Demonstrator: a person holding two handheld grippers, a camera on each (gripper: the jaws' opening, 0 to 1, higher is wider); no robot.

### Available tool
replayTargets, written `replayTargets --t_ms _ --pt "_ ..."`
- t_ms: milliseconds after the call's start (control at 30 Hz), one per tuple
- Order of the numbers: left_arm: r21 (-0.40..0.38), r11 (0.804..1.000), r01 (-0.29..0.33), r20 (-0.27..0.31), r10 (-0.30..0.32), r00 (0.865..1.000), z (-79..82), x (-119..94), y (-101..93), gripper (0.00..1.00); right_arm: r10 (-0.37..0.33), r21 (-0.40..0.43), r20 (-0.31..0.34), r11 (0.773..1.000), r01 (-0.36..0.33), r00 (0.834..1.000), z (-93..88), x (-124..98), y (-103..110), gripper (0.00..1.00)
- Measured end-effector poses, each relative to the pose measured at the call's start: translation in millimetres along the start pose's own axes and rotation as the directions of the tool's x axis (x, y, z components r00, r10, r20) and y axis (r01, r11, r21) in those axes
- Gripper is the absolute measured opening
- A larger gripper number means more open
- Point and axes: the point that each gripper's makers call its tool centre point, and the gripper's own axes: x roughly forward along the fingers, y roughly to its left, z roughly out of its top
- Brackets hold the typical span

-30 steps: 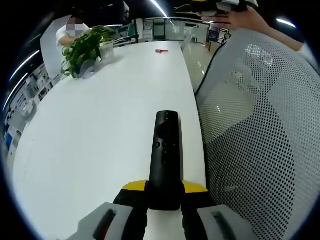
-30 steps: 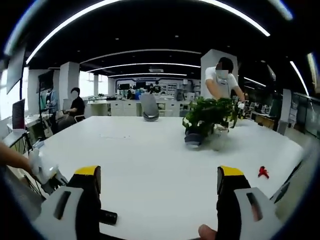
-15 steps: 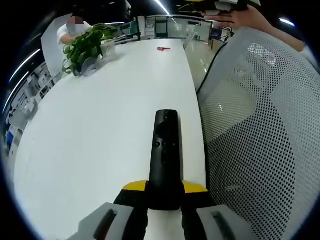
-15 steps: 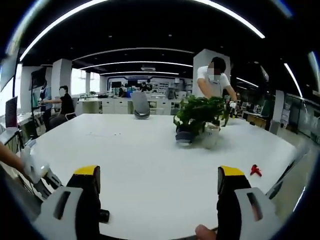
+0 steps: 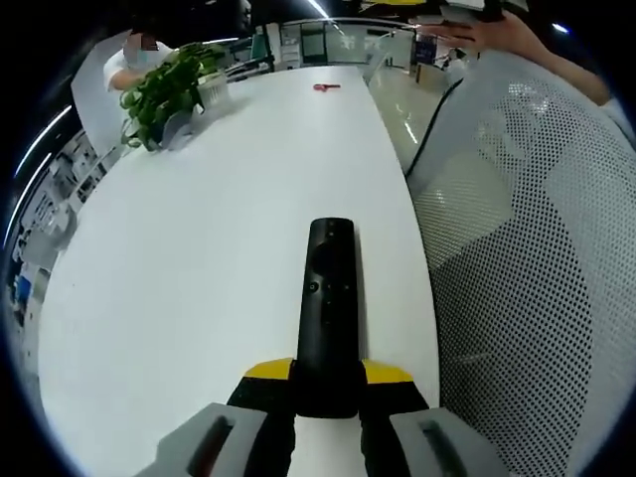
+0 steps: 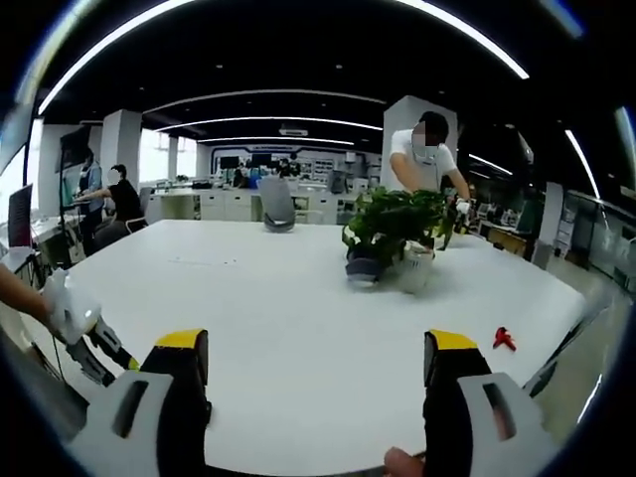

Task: Press the specified remote control buttons in sequence, fully releasing each button before pressing the next.

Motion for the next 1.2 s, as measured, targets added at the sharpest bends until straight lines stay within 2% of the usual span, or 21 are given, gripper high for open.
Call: replayTargets --t_ms 467,900,1200 --pt "0.045 0.998 -0.054 -0.025 0.055 0.998 4.2 -9 50.6 0.22 0.011 -0.007 -0.028 1.000 -0.011 1.000 -4.8 2 2 0.89" --pt "0.074 0.992 -0.104 -0.029 0.106 0.994 14.4 -16 99.3 0.22 0.010 -0.021 -0.055 1.000 -0.011 0.998 -9.6 4 2 0.86" --pt "0.081 0.986 -0.148 -0.039 0.152 0.988 15.8 -26 142.1 0.22 0.020 -0.028 -0.073 0.999 -0.022 0.997 -12.8 5 5 0.84"
